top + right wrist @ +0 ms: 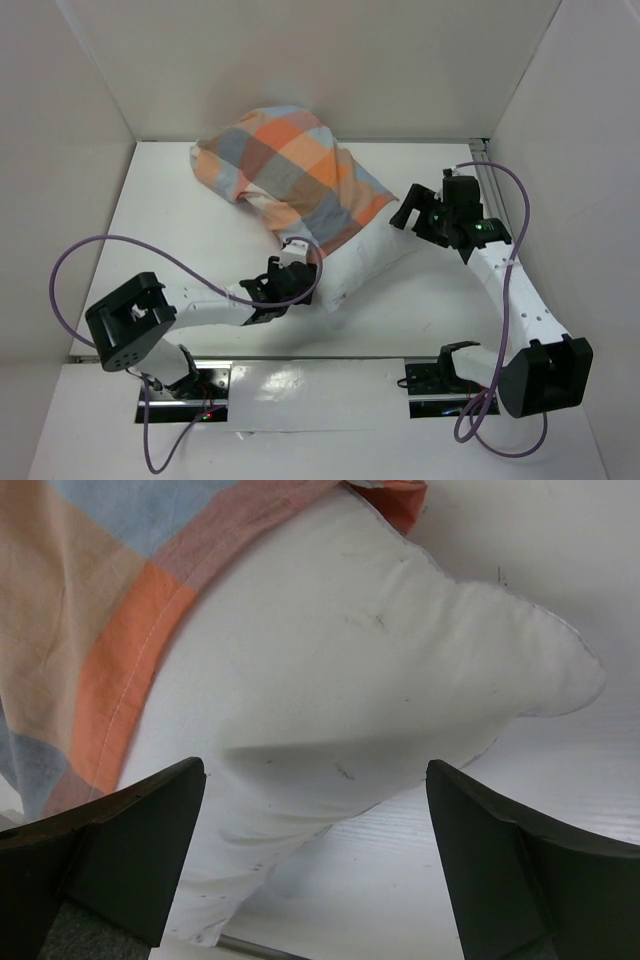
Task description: Put the pillow into the pillowcase
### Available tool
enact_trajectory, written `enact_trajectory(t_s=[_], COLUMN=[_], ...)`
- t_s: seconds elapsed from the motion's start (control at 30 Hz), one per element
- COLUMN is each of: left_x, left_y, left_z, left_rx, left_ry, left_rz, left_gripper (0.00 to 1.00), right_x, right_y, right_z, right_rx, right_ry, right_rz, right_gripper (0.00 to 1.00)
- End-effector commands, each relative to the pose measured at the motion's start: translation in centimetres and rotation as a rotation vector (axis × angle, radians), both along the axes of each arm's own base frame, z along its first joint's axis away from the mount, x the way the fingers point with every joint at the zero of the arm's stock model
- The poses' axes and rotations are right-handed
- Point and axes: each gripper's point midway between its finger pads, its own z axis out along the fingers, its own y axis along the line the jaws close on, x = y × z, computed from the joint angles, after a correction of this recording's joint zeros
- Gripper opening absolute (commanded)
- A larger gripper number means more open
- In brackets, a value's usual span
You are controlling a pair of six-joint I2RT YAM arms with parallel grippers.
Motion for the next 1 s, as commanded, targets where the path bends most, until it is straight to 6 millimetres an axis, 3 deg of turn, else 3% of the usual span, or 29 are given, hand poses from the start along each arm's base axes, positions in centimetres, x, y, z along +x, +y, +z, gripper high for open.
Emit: enact_trajectory(t_s=[0.0, 0.07, 0.23, 0.27, 0.33, 0.37, 0.47, 0.6, 0.63, 0.67, 0.83, 0.9, 0.97], left_x=[2.6, 2.8, 4.0, 3.8, 4.5, 4.3, 4.1, 2.7, 2.3, 1.5, 0.5, 0.8, 0.8], left_y=[-0.2, 0.6, 0.3, 1.5, 1.1, 1.7, 2.1, 4.3, 4.8, 6.9, 11.4, 13.1, 15.1], left_z=[2.1, 1.9, 2.2, 1.1, 1.5, 0.8, 1.1, 2.5, 3.8, 3.4, 5.7, 6.8, 6.8], left_rx=[-0.055, -0.063, -0.087, -0.019, -0.04, -0.007, -0.009, -0.044, -0.085, -0.05, -0.163, -0.213, -0.217], left_ry=[-0.121, -0.13, -0.159, -0.149, -0.15, -0.141, -0.132, -0.13, -0.139, -0.124, -0.111, -0.112, -0.093], left_rz=[0.142, 0.215, 0.339, 0.383, 0.453, 0.485, 0.526, 0.577, 0.588, 0.616, 0.726, 0.774, 0.846], left_gripper=[0.73, 0.71, 0.67, 0.61, 0.51, 0.32, 0.02, 0.0, 0.0, 0.0, 0.0, 0.0, 0.0], right_x=[0.6, 0.4, 0.4, 0.5, 0.3, 0.5, 0.2, 0.0, 0.2, -0.1, 0.3, 0.2, 0.0], right_y=[0.2, 0.4, 0.8, 0.8, 0.9, 0.9, 1.1, 0.8, 0.8, 0.7, 0.2, 0.2, 0.2], right_z=[1.6, 1.2, 1.2, 1.2, 0.8, 0.7, 0.6, 0.6, 1.0, 1.3, 4.5, 4.7, 4.0], right_rx=[0.014, 0.025, 0.04, 0.04, 0.045, 0.052, 0.057, 0.026, 0.015, 0.008, -0.025, -0.024, -0.024], right_ry=[-0.067, -0.055, -0.062, -0.062, -0.052, -0.05, -0.037, -0.034, -0.051, -0.056, -0.152, -0.168, -0.16], right_rz=[0.021, 0.022, 0.039, 0.039, 0.046, 0.04, 0.048, 0.062, 0.073, 0.079, 0.084, 0.084, 0.084], right_gripper=[0.99, 0.99, 0.99, 0.99, 0.99, 0.99, 0.99, 0.99, 0.99, 0.99, 0.99, 0.95, 0.76])
